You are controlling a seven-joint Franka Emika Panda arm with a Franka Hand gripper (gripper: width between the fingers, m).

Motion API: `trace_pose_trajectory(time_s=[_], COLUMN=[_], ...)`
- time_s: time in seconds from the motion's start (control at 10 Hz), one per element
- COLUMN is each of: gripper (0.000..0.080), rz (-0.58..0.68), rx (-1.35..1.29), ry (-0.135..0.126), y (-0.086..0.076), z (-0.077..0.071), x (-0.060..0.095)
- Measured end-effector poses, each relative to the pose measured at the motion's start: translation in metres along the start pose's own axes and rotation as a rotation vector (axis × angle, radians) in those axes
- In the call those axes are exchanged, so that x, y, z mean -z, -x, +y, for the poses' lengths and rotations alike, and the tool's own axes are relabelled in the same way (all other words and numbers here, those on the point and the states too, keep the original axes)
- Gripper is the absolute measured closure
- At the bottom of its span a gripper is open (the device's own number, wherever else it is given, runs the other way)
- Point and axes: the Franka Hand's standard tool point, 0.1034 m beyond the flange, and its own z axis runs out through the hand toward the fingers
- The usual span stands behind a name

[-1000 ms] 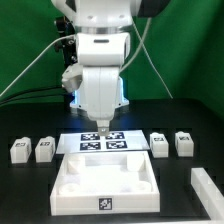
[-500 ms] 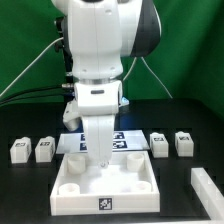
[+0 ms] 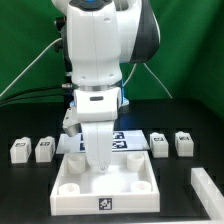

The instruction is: Assemble one leg

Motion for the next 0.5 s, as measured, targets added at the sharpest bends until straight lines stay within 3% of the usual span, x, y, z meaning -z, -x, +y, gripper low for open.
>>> trace_pose_trajectory(time_s=[0.1, 0.2, 0.3, 0.5], gripper=[0.0555, 0.0555, 0.0734, 0.0736], rz=[0.000, 0.000, 0.000, 0.001], rx=[0.000, 0.000, 0.000, -0.001], ry=[0.000, 0.000, 0.001, 0.010], y=[0.0001, 0.0001, 0.0001, 0.0001], z=[0.0000, -0.0001, 0.0003, 0.0023], x=[0.0000, -0.0001, 0.0001, 0.0014])
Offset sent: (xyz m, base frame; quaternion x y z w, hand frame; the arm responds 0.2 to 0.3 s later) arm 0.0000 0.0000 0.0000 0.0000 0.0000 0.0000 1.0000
